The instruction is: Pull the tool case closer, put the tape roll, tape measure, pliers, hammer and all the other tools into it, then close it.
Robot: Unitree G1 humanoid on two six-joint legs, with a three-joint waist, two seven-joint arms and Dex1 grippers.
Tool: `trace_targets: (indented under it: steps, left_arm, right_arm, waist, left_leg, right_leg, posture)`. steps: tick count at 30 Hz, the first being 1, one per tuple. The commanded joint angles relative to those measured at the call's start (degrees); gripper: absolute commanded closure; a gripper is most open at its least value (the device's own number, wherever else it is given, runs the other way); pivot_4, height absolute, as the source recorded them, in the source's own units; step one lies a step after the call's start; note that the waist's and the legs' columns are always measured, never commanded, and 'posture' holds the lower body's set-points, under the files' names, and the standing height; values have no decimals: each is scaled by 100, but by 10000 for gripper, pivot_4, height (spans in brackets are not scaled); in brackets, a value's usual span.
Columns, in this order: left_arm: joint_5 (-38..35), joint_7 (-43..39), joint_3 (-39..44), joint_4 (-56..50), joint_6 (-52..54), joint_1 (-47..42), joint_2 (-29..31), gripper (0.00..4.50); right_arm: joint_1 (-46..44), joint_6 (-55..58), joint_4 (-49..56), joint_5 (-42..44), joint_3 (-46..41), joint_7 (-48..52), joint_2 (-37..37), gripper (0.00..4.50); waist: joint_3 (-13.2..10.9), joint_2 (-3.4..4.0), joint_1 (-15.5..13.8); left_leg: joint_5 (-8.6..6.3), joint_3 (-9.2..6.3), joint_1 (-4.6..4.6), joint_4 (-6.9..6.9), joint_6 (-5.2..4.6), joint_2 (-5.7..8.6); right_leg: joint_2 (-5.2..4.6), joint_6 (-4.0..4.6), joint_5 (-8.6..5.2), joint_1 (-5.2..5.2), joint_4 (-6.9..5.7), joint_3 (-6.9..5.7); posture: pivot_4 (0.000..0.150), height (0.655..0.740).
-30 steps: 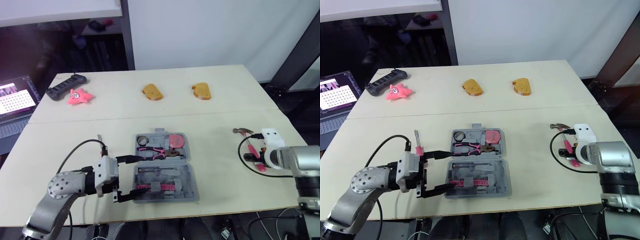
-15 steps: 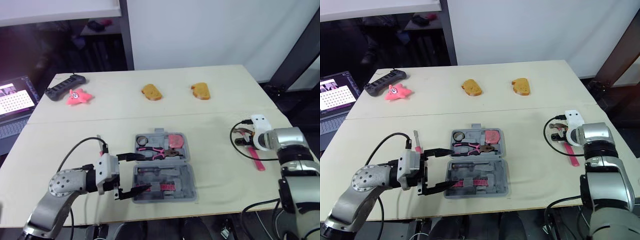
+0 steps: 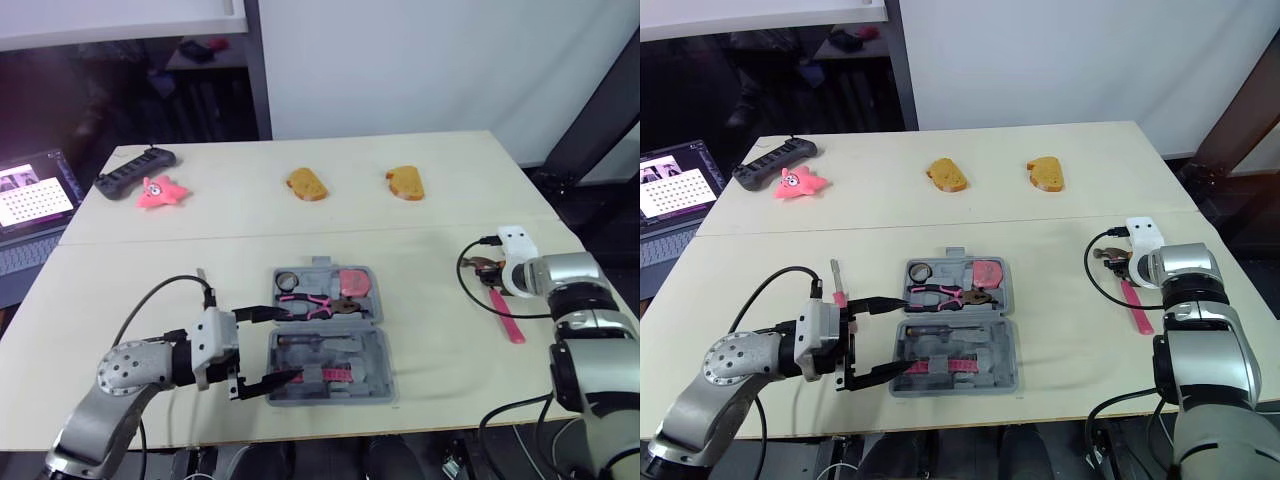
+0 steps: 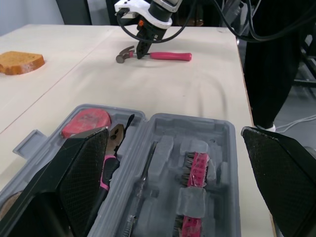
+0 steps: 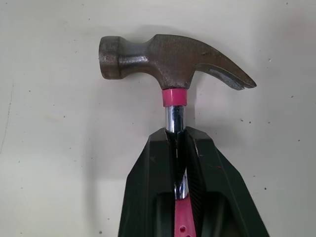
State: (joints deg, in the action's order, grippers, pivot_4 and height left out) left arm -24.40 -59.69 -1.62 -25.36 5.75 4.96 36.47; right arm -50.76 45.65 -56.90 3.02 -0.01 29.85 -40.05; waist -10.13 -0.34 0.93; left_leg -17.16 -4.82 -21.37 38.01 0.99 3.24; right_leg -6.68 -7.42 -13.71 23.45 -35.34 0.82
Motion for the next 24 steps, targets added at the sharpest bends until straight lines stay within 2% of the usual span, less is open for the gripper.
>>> trace_targets:
  steps: [1,7,8,11,15,19,24]
  left_arm:
    - [-59,-17,-37,-58,-20,-101,10,0]
    - [-71,-64,-22,20,-45,-145,29,0]
    - [-74,-69,-22,26,-44,-148,33,0]
    - [-85,-102,-26,60,-24,-170,55,0]
    - [-142,-176,30,107,-10,-204,109,0]
    - [-247,-362,125,165,-28,-201,216,0]
    - [-338,-559,280,334,-52,-225,386,0]
  right_arm:
    - [120,352,429,11,-67,92,-83,44670]
    - [826,1821,2747,382,-334,106,-115,44670]
    - [1033,2250,3391,499,-485,24,-54,44670]
    - [1931,4101,6194,713,-1102,-417,642,44670]
    - [3067,4685,8246,629,-1151,-1106,1615,44670]
    - [3525,4685,8818,369,-830,-1818,2313,44670]
    - [3593,4511,8748,129,-600,-2244,2306,44670]
  waist:
    - [-1,2,0]
    - [-8,14,-2]
    - [-10,18,-3]
    - [-13,24,-5]
    - [-12,27,-34]
    - [-15,31,-20]
    - [-15,31,-8]
  left_leg:
    - [0,-1,-1,0,0,0]
    - [0,-3,-9,-4,0,-1]
    - [0,-2,-9,-4,-1,-1]
    - [-1,-6,-14,-10,-1,-4]
    - [0,-10,-16,-13,-1,-9]
    - [0,-5,-18,-10,0,-2]
    - [0,2,-14,-3,1,3]
  right_leg:
    - [0,0,0,1,0,-1]
    - [0,-1,0,12,-2,-1]
    - [0,-1,1,13,-2,0]
    - [1,-5,2,23,-7,-1]
    - [9,-5,2,36,-24,-1]
    - [-2,-2,-1,31,-15,5]
    - [-2,-1,-1,30,-9,10]
  posture:
    - [1500,7400]
    - [1500,7400]
    - [1500,7400]
    - [1500,7400]
    - [1500,7400]
    - [1500,7400]
    - [1500,7400]
